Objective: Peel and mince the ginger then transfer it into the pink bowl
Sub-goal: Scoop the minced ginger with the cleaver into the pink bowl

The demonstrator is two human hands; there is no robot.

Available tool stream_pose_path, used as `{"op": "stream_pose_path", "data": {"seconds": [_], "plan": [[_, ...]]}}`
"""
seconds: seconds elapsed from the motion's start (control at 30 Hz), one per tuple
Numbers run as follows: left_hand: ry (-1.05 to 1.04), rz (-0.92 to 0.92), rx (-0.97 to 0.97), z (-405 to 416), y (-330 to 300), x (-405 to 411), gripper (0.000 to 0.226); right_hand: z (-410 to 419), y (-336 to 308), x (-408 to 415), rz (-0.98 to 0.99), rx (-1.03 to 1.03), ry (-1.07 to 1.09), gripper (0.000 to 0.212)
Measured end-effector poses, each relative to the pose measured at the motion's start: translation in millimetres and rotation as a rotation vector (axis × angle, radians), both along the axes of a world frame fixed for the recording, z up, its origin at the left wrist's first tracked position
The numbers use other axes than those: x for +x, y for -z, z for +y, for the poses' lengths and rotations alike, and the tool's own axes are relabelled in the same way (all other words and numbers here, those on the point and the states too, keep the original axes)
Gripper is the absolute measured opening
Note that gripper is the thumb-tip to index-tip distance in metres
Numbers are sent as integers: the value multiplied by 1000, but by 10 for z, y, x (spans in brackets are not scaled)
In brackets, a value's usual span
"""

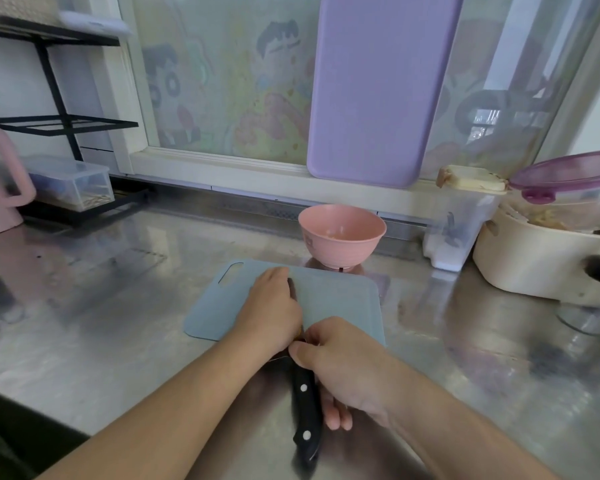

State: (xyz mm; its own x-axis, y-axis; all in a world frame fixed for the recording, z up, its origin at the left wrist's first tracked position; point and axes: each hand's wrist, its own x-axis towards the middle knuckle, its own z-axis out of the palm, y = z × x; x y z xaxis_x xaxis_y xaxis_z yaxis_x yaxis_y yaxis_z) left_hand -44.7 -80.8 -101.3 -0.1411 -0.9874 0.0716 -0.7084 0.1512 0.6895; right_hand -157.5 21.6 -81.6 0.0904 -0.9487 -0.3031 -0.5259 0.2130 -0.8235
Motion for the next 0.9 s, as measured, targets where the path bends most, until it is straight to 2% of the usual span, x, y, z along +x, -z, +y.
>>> {"op": "stream_pose_path", "data": {"seconds": [0.13,0.33,0.5,0.63,0.77,0.9], "plan": [[-2,27,-33,45,-91,-19,48,9,-22,-40,-120,-27,31,24],[-29,45,-215,51,-441,-59,41,-27,-151,-163,-273,-132,72,23],[38,52,-389,-169,-913,-331,41,-175,-453,-408,-411,-236,141,20],[110,131,-420,-600,-1132,-700,34,-421,-771,-718,-386,-312,183,20],[150,202,-399,-944,-1090,-1020,26,-722,-846,-986,-283,-350,253,31],[92,143,-326,-1159,-816,-1107,26,-886,-732,-1167,-200,-320,323,20]]}}
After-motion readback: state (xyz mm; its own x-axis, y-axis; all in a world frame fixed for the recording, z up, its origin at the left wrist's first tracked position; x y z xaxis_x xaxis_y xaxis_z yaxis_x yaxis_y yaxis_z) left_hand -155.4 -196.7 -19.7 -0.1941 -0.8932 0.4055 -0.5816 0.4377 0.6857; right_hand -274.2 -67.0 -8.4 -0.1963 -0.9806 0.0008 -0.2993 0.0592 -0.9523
